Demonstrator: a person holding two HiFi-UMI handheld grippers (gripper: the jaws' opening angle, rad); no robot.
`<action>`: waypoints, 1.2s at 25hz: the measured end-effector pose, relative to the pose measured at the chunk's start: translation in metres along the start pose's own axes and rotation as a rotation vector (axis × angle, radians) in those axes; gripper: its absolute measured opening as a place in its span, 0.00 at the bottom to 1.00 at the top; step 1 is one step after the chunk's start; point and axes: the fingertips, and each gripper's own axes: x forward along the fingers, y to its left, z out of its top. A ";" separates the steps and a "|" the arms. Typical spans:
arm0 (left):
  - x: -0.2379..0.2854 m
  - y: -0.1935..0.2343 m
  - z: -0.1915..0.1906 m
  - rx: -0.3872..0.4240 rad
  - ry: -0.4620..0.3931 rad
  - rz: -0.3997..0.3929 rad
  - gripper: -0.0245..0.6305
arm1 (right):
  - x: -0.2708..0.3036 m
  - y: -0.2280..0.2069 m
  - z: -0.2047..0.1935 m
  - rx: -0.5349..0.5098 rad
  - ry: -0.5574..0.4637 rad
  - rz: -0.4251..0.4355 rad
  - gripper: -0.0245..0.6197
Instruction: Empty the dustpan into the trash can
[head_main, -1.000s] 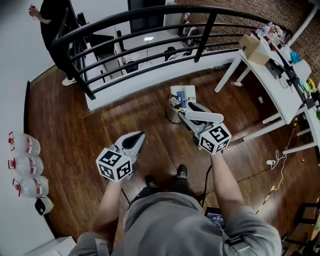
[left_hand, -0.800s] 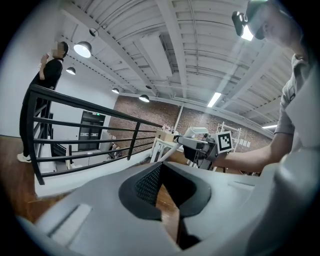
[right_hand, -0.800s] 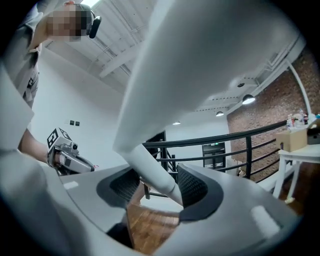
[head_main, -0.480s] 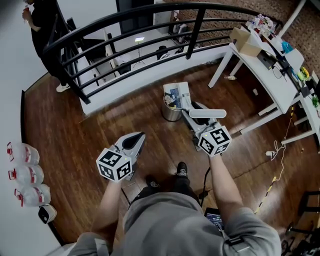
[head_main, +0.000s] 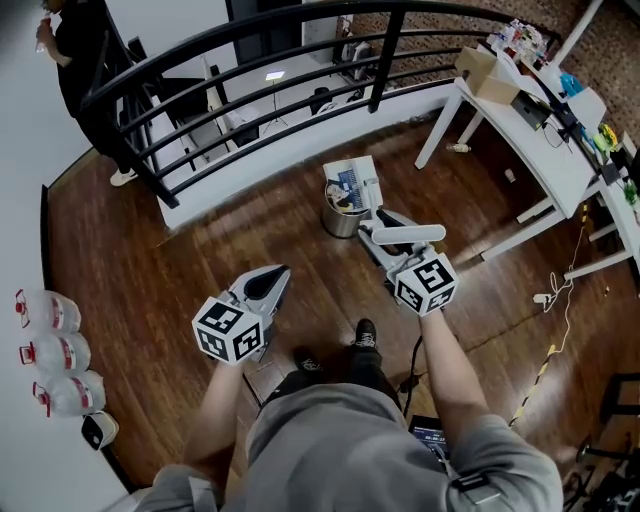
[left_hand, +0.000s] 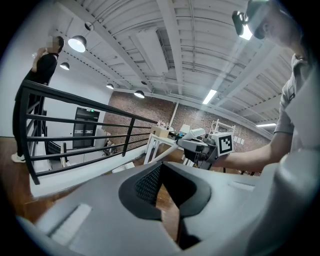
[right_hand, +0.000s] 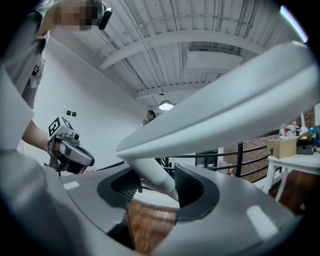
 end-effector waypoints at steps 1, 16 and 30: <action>0.001 -0.001 -0.001 0.000 0.003 -0.002 0.04 | -0.001 0.001 -0.003 -0.006 0.008 0.005 0.35; 0.017 -0.020 -0.008 0.011 0.034 -0.043 0.04 | -0.013 -0.002 -0.017 -0.009 0.012 0.028 0.35; 0.008 -0.027 -0.014 -0.001 0.021 -0.034 0.04 | -0.003 0.007 -0.011 -0.050 0.044 0.040 0.34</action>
